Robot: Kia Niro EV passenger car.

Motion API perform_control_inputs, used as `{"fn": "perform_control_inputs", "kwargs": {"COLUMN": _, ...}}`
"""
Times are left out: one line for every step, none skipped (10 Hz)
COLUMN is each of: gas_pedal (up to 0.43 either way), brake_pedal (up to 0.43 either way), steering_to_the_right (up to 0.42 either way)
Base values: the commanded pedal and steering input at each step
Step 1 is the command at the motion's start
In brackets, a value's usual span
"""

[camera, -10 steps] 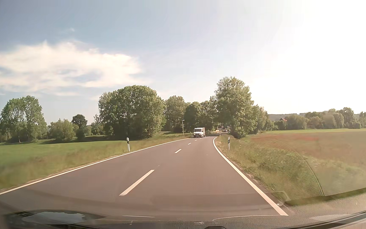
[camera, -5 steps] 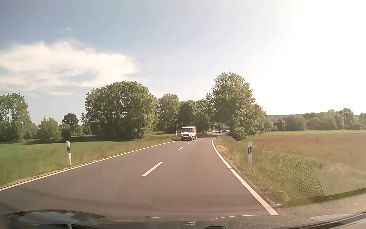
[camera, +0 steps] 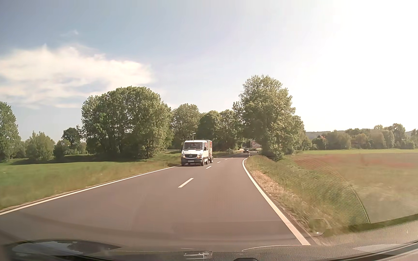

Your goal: Follow the waypoints while adhering to traffic rules and regulations

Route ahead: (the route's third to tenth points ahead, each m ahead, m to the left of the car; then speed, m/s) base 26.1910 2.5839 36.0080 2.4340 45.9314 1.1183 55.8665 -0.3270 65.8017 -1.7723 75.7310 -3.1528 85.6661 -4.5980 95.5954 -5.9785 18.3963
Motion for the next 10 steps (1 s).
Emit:
{"fn": "perform_control_inputs", "kwargs": {"gas_pedal": 0.130, "brake_pedal": 0.000, "steering_to_the_right": 0.004}}
{"fn": "perform_control_inputs", "kwargs": {"gas_pedal": 0.130, "brake_pedal": 0.000, "steering_to_the_right": 0.004}}
{"fn": "perform_control_inputs", "kwargs": {"gas_pedal": 0.130, "brake_pedal": 0.000, "steering_to_the_right": 0.005}}
{"fn": "perform_control_inputs", "kwargs": {"gas_pedal": 0.130, "brake_pedal": 0.000, "steering_to_the_right": 0.005}}
{"fn": "perform_control_inputs", "kwargs": {"gas_pedal": 0.130, "brake_pedal": 0.000, "steering_to_the_right": 0.005}}
{"fn": "perform_control_inputs", "kwargs": {"gas_pedal": 0.130, "brake_pedal": 0.000, "steering_to_the_right": 0.007}}
{"fn": "perform_control_inputs", "kwargs": {"gas_pedal": 0.130, "brake_pedal": 0.000, "steering_to_the_right": 0.009}}
{"fn": "perform_control_inputs", "kwargs": {"gas_pedal": 0.130, "brake_pedal": 0.000, "steering_to_the_right": 0.009}}
{"fn": "perform_control_inputs", "kwargs": {"gas_pedal": 0.118, "brake_pedal": 0.000, "steering_to_the_right": 0.009}}
{"fn": "perform_control_inputs", "kwargs": {"gas_pedal": 0.118, "brake_pedal": 0.000, "steering_to_the_right": 0.009}}
